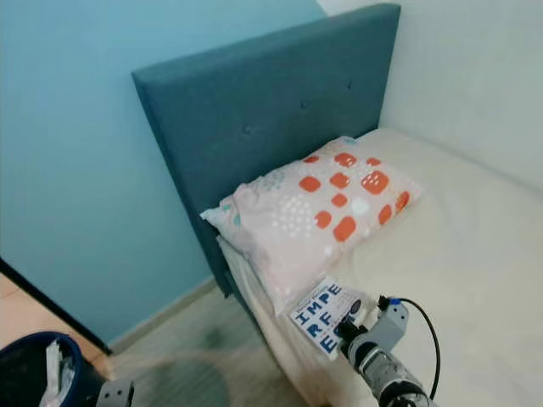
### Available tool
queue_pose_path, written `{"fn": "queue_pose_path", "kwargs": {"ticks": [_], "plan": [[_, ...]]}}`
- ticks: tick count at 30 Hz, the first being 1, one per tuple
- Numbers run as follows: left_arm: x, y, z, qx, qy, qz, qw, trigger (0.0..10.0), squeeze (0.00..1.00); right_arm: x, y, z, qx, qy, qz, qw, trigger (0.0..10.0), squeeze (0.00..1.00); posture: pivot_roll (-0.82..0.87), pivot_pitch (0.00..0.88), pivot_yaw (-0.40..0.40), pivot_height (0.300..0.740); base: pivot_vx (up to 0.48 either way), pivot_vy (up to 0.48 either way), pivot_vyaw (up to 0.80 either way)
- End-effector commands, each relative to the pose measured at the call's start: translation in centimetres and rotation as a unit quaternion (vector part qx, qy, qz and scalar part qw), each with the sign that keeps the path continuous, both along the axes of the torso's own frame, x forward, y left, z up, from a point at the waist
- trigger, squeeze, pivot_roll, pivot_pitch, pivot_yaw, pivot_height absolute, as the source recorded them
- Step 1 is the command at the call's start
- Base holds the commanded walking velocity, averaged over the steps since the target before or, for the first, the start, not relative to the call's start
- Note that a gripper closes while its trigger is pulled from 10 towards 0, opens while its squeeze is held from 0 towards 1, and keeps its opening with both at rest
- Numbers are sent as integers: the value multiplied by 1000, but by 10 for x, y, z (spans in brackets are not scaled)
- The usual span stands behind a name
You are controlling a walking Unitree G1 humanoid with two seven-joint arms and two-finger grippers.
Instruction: Clean up the room
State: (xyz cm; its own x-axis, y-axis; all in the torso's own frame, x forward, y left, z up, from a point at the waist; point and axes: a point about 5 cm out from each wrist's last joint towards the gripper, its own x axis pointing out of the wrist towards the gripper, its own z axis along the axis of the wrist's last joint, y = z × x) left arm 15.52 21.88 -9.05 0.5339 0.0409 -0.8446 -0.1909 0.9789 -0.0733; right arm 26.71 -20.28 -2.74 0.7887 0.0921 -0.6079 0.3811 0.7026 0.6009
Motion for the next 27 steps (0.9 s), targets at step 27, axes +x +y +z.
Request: {"fn": "queue_pose_path", "kwargs": {"ticks": [27], "plan": [[-12, 20, 1, 23, -4, 14, 1000, 10000, 0, 10, -48, 20, -134, 5, -32, 990, 10000, 0, -19, 165, 43, 602, 0, 0, 0]]}}
